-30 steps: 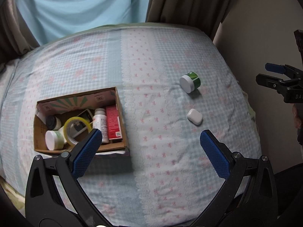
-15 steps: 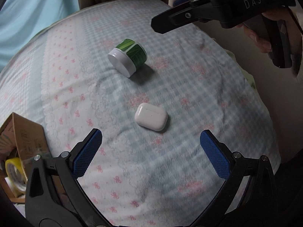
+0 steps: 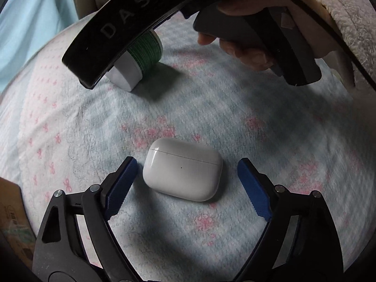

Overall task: Organize rigid objects
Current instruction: 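Grasp the white earbud case with the left tool while the right tool grasps the green jar, then carry the earbud case and green jar over the cardboard box with both tools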

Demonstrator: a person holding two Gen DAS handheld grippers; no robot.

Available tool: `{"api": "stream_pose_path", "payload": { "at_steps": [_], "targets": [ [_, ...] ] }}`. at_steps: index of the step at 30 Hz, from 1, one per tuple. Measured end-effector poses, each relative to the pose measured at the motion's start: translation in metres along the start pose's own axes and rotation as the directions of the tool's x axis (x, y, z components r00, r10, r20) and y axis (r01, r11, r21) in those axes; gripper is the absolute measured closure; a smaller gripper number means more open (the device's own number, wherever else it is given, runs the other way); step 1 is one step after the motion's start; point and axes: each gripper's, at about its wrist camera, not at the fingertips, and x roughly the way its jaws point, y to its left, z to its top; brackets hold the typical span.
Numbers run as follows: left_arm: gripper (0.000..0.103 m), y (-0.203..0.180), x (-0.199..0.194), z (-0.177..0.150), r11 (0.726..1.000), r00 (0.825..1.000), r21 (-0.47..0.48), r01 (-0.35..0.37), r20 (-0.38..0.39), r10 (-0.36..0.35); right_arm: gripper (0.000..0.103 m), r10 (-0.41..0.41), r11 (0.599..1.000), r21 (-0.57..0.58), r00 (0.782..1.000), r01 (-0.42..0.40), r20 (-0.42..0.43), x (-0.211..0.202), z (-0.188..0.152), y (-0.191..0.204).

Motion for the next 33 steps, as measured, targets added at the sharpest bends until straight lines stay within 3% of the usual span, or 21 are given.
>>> {"api": "stream_pose_path", "payload": {
  "at_steps": [3,5,6,9,15,17,18,26,33],
  "targets": [
    [0.029,-0.005,0.000,-0.001,1.000,1.000,0.014,-0.001,0.019,0.001,0.006,-0.037,0.999,-0.038,0.999,0.037,0.010,0.010,0.002,0.005],
    [0.043,-0.005,-0.001,-0.001,1.000,1.000,0.013,0.009,0.025,-0.009,0.020,-0.065,0.997,-0.040,0.998,0.064,0.001,0.014,0.003,0.003],
    [0.043,-0.006,-0.002,0.000,1.000,1.000,0.015,0.012,0.024,-0.012,0.032,-0.077,0.997,-0.032,0.997,0.077,-0.008,0.016,0.004,0.000],
    [0.043,-0.007,-0.002,0.002,1.000,1.000,0.019,0.008,0.013,-0.008,0.033,-0.037,0.999,0.028,0.999,0.038,-0.026,0.016,0.007,-0.012],
    [0.043,-0.002,-0.007,0.004,1.000,1.000,-0.019,0.012,0.006,-0.012,0.036,-0.042,0.999,0.024,0.998,0.043,-0.043,0.015,0.009,-0.009],
    [0.043,0.001,-0.012,0.005,0.999,1.000,-0.035,0.008,0.011,-0.008,0.040,-0.032,0.999,0.041,0.999,0.034,-0.044,0.013,0.009,-0.010],
    [0.043,0.003,-0.014,0.005,0.999,1.000,-0.041,0.006,0.012,-0.005,0.050,-0.025,0.999,0.047,0.999,0.026,-0.039,0.010,0.009,-0.011],
    [0.043,0.019,-0.034,0.003,0.992,1.000,-0.122,-0.014,0.020,0.016,0.050,-0.041,0.995,0.090,0.997,0.047,-0.065,-0.001,0.010,-0.006],
    [0.043,0.042,-0.085,0.011,0.981,0.996,-0.192,-0.038,0.071,0.052,0.050,-0.072,0.990,0.115,0.995,0.079,-0.064,-0.034,0.020,0.015]
  ]
}}
